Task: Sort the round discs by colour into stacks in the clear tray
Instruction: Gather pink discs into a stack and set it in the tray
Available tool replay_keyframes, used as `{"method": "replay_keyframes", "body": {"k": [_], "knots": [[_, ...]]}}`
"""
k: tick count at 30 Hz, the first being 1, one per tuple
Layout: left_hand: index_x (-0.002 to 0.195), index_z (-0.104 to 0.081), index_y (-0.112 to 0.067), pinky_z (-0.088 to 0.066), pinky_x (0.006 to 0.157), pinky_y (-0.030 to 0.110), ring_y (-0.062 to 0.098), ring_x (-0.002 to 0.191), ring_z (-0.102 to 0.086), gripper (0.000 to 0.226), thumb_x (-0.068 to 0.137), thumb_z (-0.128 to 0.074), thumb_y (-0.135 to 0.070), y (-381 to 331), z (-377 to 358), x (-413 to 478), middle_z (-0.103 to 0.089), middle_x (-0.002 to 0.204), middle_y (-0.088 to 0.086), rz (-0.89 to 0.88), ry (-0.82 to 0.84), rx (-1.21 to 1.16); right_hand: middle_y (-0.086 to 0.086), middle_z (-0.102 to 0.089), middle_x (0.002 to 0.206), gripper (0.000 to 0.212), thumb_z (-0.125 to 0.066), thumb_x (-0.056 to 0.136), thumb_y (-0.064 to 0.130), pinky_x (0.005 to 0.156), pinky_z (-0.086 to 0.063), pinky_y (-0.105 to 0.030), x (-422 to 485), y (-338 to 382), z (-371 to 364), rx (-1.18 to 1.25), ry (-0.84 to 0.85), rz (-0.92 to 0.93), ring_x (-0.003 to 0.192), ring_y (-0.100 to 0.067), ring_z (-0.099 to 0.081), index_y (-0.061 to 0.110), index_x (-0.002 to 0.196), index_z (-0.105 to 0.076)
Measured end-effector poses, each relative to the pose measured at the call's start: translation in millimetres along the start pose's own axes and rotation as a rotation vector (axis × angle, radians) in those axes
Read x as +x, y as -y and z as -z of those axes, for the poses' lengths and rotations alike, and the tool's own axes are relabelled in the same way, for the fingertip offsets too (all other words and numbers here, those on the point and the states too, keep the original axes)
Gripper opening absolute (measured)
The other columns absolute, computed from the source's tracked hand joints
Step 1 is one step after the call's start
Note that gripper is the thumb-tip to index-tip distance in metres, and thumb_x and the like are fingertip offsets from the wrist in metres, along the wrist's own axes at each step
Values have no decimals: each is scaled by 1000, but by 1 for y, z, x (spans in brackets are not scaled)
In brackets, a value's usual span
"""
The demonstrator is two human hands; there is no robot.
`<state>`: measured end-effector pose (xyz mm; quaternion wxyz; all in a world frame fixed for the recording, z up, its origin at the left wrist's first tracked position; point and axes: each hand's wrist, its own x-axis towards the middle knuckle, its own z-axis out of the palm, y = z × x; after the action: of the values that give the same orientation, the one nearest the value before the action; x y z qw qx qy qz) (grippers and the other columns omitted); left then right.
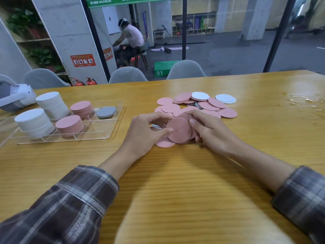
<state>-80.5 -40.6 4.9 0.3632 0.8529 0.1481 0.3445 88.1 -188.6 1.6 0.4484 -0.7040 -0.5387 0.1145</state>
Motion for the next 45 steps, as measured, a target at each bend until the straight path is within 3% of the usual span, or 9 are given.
{"method": "replay_keyframes", "body": {"k": [3,5,11,16,21,29,35,41,45], "knots": [[109,-82,-25,-59,76,21,10,84,-69,35,78,-90,-11,-1,-4,0,-70,99,-11,-16,-46,20,19,-63,73,25,-48,107,24,60,-51,-24,-2,1,-1,-29,31,22,61,-3,-58,30,127,-62],[112,-81,-23,-58,75,18,10,85,-68,38,78,-90,-10,0,-5,0,-68,98,-9,-26,-46,14,28,-65,89,25,-56,103,29,69,-43,-16,-2,2,-2,-116,31,62,73,4,-60,32,128,-60],[112,-80,-19,-59,75,18,11,89,-69,35,79,-89,-12,1,-5,0,-68,98,-6,-58,-52,31,21,-68,112,30,-61,101,26,80,-42,-13,-2,2,-4,-181,12,97,97,-2,-62,31,130,-59],[107,-79,-22,-43,73,8,5,83,-64,28,82,-87,-33,13,8,4,-70,94,-6,-23,26,286,27,-60,93,29,-59,101,20,73,-37,-5,-1,1,1,-223,-29,87,81,19,-52,24,130,-60],[107,-76,-33,-48,78,21,3,83,-59,47,70,-88,-59,18,19,1,-63,99,-14,125,222,414,33,-53,73,28,-58,102,19,67,-36,-6,1,-5,5,-216,-60,71,72,19,-53,23,130,-60],[109,-79,-32,-46,72,10,6,83,-63,44,69,-96,-40,12,27,5,-70,94,-12,220,295,318,48,-55,77,27,-57,102,19,70,-38,-5,0,-7,5,-236,-49,75,74,22,-53,24,129,-59],[100,-78,-29,-49,77,26,10,71,-55,23,84,-85,-15,15,33,9,-61,89,-7,285,326,127,33,-58,82,27,-57,102,19,69,-36,-9,1,-7,4,-186,-77,50,74,17,-52,27,129,-60],[97,-74,-19,-49,75,29,18,76,-62,12,94,-75,-8,13,36,10,-67,95,2,320,282,-102,46,-55,76,24,-51,105,18,67,-37,-15,2,-8,3,-156,-56,27,70,13,-55,27,126,-60],[103,-69,-5,-58,65,27,21,72,-66,9,95,-72,-2,6,23,7,-64,97,10,314,173,-236,20,-62,73,23,-49,106,18,62,-51,-28,-1,-5,-1,-85,-24,1,62,0,-59,26,123,-61]]}}
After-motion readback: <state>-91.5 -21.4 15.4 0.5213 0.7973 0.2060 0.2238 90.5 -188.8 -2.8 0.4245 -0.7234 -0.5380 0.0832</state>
